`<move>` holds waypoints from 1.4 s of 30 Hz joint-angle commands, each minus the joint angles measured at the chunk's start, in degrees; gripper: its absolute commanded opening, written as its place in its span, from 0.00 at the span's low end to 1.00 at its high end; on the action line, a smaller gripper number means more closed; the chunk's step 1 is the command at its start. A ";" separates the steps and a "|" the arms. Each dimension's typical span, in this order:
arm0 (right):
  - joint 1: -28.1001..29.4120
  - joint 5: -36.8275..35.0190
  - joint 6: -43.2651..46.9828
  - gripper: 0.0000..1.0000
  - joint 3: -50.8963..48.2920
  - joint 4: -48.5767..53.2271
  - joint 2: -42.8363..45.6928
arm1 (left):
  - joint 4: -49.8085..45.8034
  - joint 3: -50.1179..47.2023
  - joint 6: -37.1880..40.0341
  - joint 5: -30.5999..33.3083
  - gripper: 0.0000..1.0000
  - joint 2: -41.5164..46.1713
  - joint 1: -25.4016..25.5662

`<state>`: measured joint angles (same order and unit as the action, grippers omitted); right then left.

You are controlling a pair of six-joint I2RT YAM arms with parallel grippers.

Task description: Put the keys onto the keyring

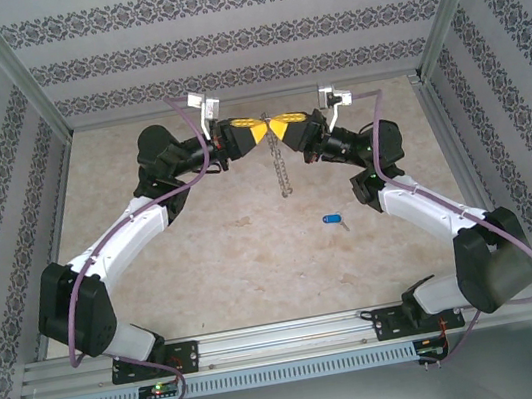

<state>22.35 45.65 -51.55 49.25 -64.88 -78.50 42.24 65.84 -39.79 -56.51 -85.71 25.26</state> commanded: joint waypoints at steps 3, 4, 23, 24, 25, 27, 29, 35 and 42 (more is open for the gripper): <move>0.21 0.94 -1.23 0.43 -0.55 -2.01 -0.82 | -7.96 2.76 6.80 0.90 0.00 2.44 1.58; -0.12 0.85 -1.42 0.48 -0.78 -1.94 -0.62 | -10.79 3.18 8.59 1.04 0.00 2.71 1.56; -7.64 7.37 -0.07 0.60 -7.46 12.02 7.56 | -73.08 23.84 46.93 2.37 0.00 1.20 1.59; -7.57 8.37 1.58 0.59 -7.04 14.36 7.81 | -75.93 25.04 48.71 2.42 0.00 0.62 1.51; -7.51 9.09 3.04 0.58 -6.79 16.26 8.08 | -78.54 26.27 50.32 2.68 0.00 -0.08 1.53; -7.51 10.08 4.51 0.55 -6.65 17.88 8.19 | -82.69 28.09 53.23 2.69 0.00 -1.47 1.55; -7.55 11.10 4.86 0.51 -6.45 18.12 7.81 | -85.19 29.04 55.10 3.84 0.00 -2.40 1.52; -6.18 13.53 5.49 0.46 -5.37 17.86 6.50 | -90.33 30.99 59.04 5.70 0.00 -4.64 1.54; -4.27 15.17 6.75 0.44 -3.43 18.64 3.79 | -92.69 31.97 61.19 5.02 0.00 -6.08 1.59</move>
<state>17.30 58.48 -46.87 43.68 -45.69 -73.47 -47.75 95.29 18.28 -50.50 -91.68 26.30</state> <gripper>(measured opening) 0.446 0.051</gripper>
